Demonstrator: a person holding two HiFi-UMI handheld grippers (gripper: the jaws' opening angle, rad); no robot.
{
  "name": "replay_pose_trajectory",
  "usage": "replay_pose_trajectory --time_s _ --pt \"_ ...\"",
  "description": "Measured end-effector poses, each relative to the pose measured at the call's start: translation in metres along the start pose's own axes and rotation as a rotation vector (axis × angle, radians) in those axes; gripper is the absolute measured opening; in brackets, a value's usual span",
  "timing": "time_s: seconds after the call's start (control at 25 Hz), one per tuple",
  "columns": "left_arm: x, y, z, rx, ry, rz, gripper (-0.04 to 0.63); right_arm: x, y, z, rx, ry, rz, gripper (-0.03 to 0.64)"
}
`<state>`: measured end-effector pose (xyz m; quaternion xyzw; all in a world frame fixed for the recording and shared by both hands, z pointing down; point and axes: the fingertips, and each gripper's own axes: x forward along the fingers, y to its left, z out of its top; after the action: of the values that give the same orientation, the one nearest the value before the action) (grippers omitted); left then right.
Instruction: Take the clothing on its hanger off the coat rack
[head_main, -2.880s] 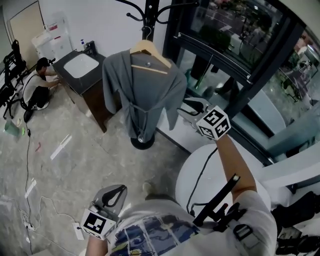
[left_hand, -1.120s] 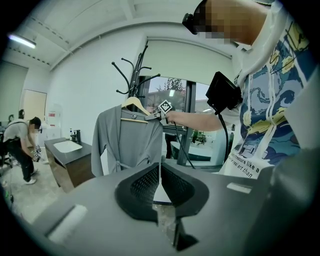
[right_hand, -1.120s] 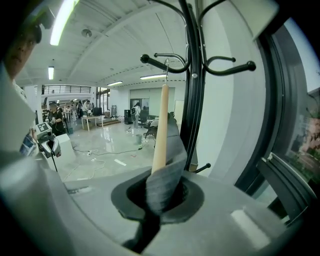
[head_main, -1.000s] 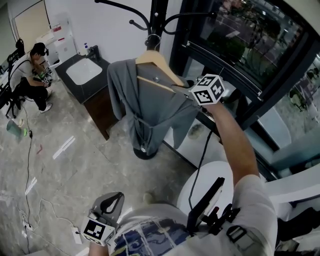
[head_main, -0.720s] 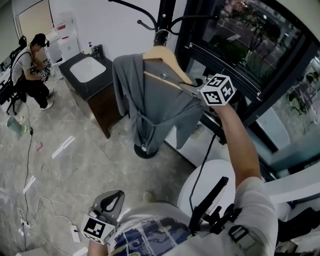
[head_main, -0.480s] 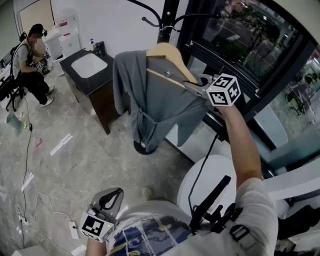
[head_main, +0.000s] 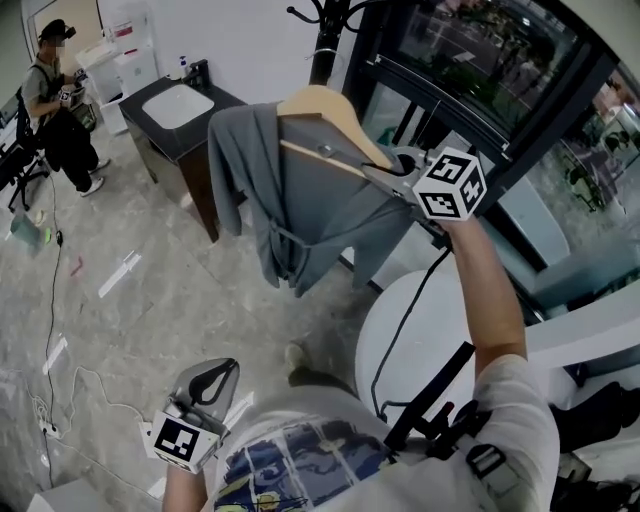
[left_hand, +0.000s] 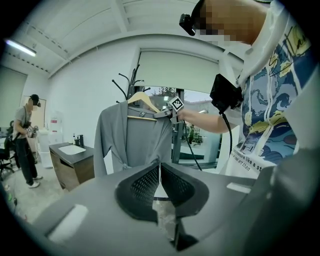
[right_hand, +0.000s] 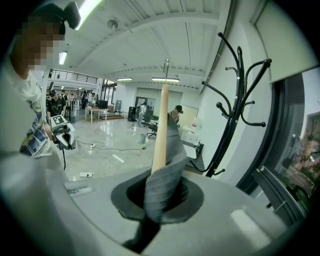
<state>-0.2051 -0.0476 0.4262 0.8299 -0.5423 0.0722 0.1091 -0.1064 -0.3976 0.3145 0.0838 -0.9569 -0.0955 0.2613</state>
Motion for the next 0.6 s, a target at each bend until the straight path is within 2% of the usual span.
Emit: replay_pose_trajectory --time_s 0.6 --pt "-0.045 -0.047 -0.016 0.020 0.010 -0.064 0.018 -0.048 0.146 -0.010 -0.015 -0.029 0.066 0.008"
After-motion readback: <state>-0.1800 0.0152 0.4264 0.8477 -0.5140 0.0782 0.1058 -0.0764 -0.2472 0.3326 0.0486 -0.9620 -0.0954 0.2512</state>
